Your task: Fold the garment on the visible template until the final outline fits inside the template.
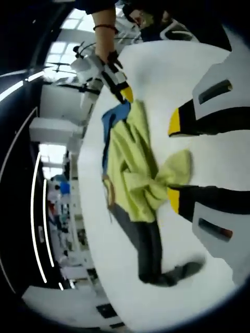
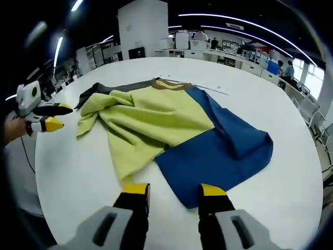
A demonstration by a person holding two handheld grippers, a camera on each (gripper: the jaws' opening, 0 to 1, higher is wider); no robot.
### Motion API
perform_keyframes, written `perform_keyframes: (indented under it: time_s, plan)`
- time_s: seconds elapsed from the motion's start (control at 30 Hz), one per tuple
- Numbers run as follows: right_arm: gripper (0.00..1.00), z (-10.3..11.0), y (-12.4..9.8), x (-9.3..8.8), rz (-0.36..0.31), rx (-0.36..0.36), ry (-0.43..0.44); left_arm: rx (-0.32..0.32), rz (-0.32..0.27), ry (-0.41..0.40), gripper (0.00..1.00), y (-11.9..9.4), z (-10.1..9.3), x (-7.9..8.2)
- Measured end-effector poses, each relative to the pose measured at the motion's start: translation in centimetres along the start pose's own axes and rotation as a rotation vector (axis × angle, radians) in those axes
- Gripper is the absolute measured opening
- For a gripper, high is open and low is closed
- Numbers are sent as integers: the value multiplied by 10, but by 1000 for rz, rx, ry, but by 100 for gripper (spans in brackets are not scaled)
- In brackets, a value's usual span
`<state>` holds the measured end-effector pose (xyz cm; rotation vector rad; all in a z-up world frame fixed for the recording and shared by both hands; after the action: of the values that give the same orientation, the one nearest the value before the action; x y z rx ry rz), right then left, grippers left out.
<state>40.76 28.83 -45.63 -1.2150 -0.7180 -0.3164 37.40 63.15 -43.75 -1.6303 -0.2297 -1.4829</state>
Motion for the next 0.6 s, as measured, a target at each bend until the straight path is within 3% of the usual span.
perform_keyframes:
  time_s: [0.37, 0.6]
  plan:
    - [25, -9, 4, 0, 11, -28, -35, -32, 49, 0, 25, 16, -15, -12]
    - [21, -9, 6, 1, 13, -38, -36, -14, 76, 20, 22, 20, -14, -17]
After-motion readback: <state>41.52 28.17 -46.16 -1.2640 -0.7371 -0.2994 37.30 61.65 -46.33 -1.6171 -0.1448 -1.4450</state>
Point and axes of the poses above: the point that each gripper's makers call its tool centre point, and the gripper's own axes: y roughly forward along the fingers, z roughly to its left, x roughly out of its top, the point moved 10 cm from there along -y, roughly backward along the fingers, and after that the axes turned 12 degrees about y, right-handed, at the moved point
